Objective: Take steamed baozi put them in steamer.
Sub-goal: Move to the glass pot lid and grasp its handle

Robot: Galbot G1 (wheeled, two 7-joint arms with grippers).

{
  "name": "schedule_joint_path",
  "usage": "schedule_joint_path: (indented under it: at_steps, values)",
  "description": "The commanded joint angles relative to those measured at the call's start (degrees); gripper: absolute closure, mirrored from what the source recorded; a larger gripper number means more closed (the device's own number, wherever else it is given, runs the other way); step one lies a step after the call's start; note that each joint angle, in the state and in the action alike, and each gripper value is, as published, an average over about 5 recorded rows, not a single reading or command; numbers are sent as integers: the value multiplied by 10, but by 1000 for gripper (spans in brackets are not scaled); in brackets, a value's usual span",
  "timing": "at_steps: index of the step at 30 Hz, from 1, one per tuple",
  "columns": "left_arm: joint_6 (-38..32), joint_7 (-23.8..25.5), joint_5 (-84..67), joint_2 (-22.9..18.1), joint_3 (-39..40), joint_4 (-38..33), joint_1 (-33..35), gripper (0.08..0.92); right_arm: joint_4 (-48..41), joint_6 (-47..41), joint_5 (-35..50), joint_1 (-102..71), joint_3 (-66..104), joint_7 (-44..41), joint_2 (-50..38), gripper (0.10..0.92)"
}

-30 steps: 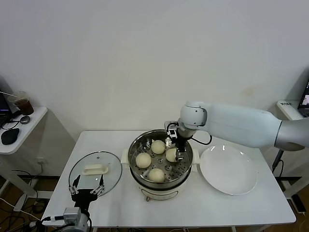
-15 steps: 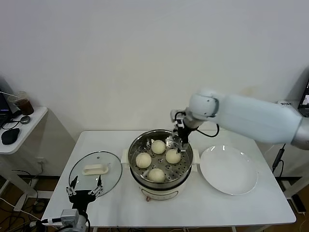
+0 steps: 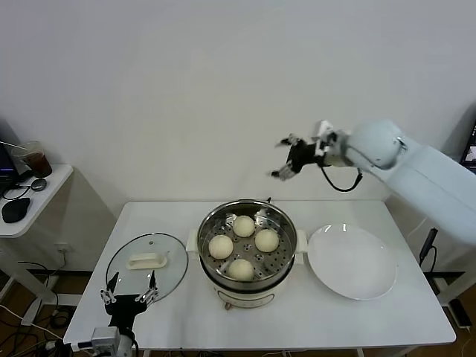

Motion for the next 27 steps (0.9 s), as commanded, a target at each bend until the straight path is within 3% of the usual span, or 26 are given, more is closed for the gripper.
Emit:
schedule_joint_path:
  at_steps: [1,6,14,21,27]
  values:
    - [-44,-5,-6,-1,0,5,0,177,42,79,-20,-449,570,203,40,203]
    - [-73,-17,-12,6,-2,27,-13,177,88,114,-31,-618,722,248,153,203]
    - [-105,-12,102,40,-32,99,-87,177,125,149,-53,-789,759,241,290,203]
    - [-161,-9,331,88,-58,161,-136,177,156,115,-39,-847,744,258,317,203]
    - [-230,-99,721,187,-23,231,-136,177,152,117,-48,-843,742,259,315,203]
